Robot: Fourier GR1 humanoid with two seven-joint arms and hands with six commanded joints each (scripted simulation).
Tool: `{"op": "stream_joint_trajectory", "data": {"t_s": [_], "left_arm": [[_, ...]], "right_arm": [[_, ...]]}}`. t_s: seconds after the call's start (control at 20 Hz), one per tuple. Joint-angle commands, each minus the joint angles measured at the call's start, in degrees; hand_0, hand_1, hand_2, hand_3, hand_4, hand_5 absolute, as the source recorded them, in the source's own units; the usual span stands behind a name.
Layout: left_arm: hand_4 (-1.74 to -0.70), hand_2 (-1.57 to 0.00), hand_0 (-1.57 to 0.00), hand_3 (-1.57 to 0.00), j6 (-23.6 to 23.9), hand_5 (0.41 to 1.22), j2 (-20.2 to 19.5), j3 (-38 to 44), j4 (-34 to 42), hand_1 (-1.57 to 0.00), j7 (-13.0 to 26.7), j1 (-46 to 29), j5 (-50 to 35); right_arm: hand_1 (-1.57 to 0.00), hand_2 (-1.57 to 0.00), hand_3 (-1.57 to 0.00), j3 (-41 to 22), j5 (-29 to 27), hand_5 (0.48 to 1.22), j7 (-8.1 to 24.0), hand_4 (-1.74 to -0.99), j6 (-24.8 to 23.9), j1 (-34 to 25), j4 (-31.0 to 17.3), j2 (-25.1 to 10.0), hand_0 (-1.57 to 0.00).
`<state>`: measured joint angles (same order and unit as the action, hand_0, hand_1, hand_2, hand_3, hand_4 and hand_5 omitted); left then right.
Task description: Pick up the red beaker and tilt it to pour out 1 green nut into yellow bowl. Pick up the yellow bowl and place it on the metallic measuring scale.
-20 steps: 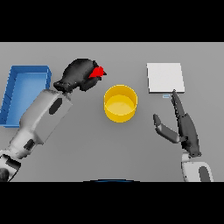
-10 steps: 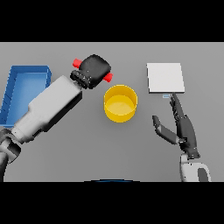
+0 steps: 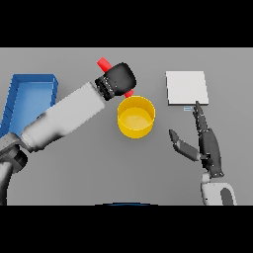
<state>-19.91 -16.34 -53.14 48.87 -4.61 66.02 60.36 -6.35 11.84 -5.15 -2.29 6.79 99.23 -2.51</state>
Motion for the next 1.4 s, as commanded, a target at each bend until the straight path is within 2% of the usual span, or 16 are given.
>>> {"op": "stream_joint_trajectory", "data": {"t_s": [0.0,0.1,0.25,0.35,0.45,0.6,0.8,0.9,0.95,1.15,1.3,1.35], "left_arm": [[-1.74,-1.57,-1.57,-1.54,-0.32,1.221,0.26,-1.18,0.13,-1.57,0.11,0.71,1.19],[-1.74,-1.57,-1.57,-1.55,-0.28,1.221,-0.37,-3.66,-0.54,-1.57,-1.58,2.26,3.64],[-1.74,-1.57,-1.57,-1.56,0.12,1.221,-0.07,-6.80,-0.86,-1.57,-2.91,3.07,6.35],[-1.74,-1.57,-1.57,-1.56,0.88,1.221,0.23,-8.83,-1.77,-1.57,-3.61,4.39,8.58],[-1.73,-1.57,-1.57,-1.57,1.40,1.221,1.07,-10.67,-2.65,-1.57,-4.41,5.34,10.35],[-1.73,-1.57,-1.57,-1.57,1.93,1.221,1.42,-12.74,-3.97,-1.57,-4.84,7.45,12.95],[-1.73,-1.57,-1.57,-1.57,2.32,1.221,2.39,-14.61,-4.83,-1.57,-7.49,13.13,15.63],[-1.73,-1.57,-1.57,-1.57,2.23,1.221,1.39,-14.27,-5.83,-1.57,-9.55,18.51,16.50],[-1.73,-1.57,-1.57,-1.57,3.49,1.221,0.70,-13.20,-7.64,-1.57,-10.31,20.73,16.30],[-1.72,-1.57,-1.57,-1.57,5.65,1.221,-3.42,-5.39,-13.95,-1.57,-8.97,26.38,12.47],[-1.73,-1.57,-1.57,-1.57,3.36,1.221,-5.06,4.03,-21.10,-1.57,-4.55,30.34,6.14],[-1.73,-1.57,-1.57,-1.52,1.66,1.221,-6.54,9.44,-23.36,-1.57,-2.16,30.58,1.74]], "right_arm": [[0.00,0.00,0.00,-0.16,0.61,0.572,-0.36,-1.173,-0.10,0.00,-0.23,-0.23,0.00],[0.00,0.00,0.00,0.01,0.20,0.567,0.08,-1.152,-0.07,0.04,0.24,-0.18,0.00],[0.00,0.00,0.00,0.52,-1.26,0.567,-1.12,-1.135,0.79,0.40,-0.50,-0.24,0.00],[0.00,0.00,0.00,0.74,-0.97,0.566,-0.42,-1.129,0.44,-0.27,-0.60,-0.43,0.00],[0.00,0.00,0.00,-0.16,0.08,0.578,-2.14,-1.136,0.40,0.61,-0.16,-0.31,0.00],[0.00,0.00,0.00,0.67,-0.47,0.579,-0.92,-1.133,0.23,-0.20,-0.28,-0.63,0.00],[0.00,0.00,0.00,0.02,-0.06,0.572,-2.04,-1.138,-0.03,1.07,0.92,-0.10,0.00],[0.00,0.00,0.00,-0.06,-0.17,0.565,-0.59,-1.138,0.03,0.55,0.49,0.16,0.00],[0.00,0.00,0.00,0.08,0.33,0.563,-0.97,-1.135,-0.28,0.44,0.48,-0.19,0.00],[0.00,0.00,0.00,-0.53,-0.22,0.554,-1.85,-1.128,0.75,0.43,0.13,0.02,0.00],[0.00,0.00,0.00,-0.05,-1.36,0.563,-2.16,-1.104,1.79,-0.65,-0.72,-0.60,0.00],[0.00,0.00,0.00,-0.33,-1.49,0.572,-2.53,-1.102,1.96,-0.81,-0.66,-0.38,0.00]]}}
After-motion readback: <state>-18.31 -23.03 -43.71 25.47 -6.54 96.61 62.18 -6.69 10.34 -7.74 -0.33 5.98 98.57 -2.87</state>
